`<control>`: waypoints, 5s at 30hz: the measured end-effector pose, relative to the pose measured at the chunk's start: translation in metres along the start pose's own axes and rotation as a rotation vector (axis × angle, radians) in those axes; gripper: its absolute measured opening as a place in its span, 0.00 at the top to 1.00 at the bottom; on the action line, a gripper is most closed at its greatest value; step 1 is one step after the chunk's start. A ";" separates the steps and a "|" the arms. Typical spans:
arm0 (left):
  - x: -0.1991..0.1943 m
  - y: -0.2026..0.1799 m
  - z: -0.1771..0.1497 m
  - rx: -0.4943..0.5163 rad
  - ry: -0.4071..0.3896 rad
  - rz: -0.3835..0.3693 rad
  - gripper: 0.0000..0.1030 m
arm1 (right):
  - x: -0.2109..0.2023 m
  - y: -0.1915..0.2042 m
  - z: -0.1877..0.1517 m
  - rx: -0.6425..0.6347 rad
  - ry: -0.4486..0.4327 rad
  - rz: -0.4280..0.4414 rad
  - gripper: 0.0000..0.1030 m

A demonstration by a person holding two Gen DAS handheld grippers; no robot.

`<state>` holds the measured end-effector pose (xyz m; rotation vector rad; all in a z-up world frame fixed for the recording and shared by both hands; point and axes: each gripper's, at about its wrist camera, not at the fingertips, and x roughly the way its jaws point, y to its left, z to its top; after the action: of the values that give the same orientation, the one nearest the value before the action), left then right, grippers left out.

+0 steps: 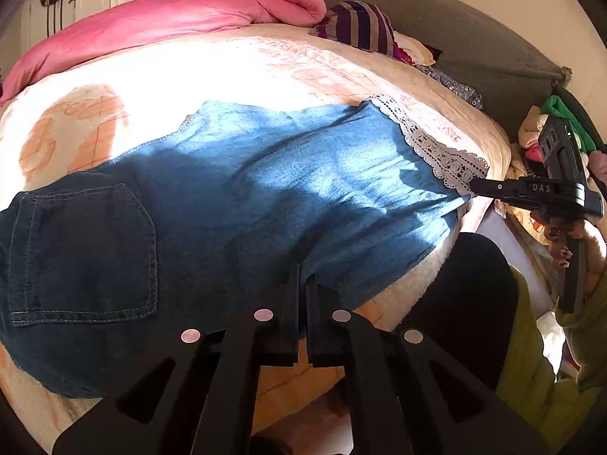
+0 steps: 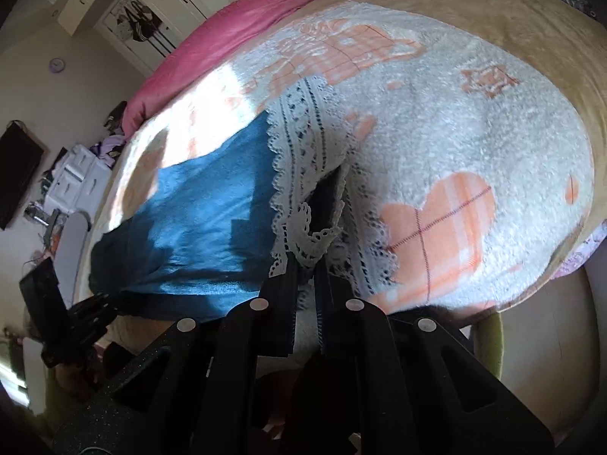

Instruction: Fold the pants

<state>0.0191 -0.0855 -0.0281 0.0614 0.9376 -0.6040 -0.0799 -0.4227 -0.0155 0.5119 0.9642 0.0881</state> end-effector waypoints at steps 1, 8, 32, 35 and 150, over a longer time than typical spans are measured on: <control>0.002 -0.001 -0.001 0.001 0.010 -0.001 0.98 | 0.003 -0.002 -0.002 0.006 0.011 -0.010 0.96; 0.010 0.001 -0.006 0.005 0.040 0.006 0.98 | -0.005 -0.016 -0.007 0.030 0.005 -0.023 0.76; 0.012 0.004 -0.006 0.012 0.047 -0.009 0.95 | 0.000 0.110 -0.039 -0.786 -0.041 -0.057 0.71; 0.007 0.004 -0.006 -0.006 0.044 -0.022 0.95 | 0.029 0.140 -0.055 -0.926 0.015 -0.040 0.72; 0.093 0.083 0.138 -0.264 -0.065 0.062 0.94 | 0.073 0.018 0.167 -0.307 -0.060 0.067 0.86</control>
<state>0.2041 -0.1011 -0.0338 -0.1639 0.9415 -0.4182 0.0989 -0.4483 0.0134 0.2626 0.8558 0.2754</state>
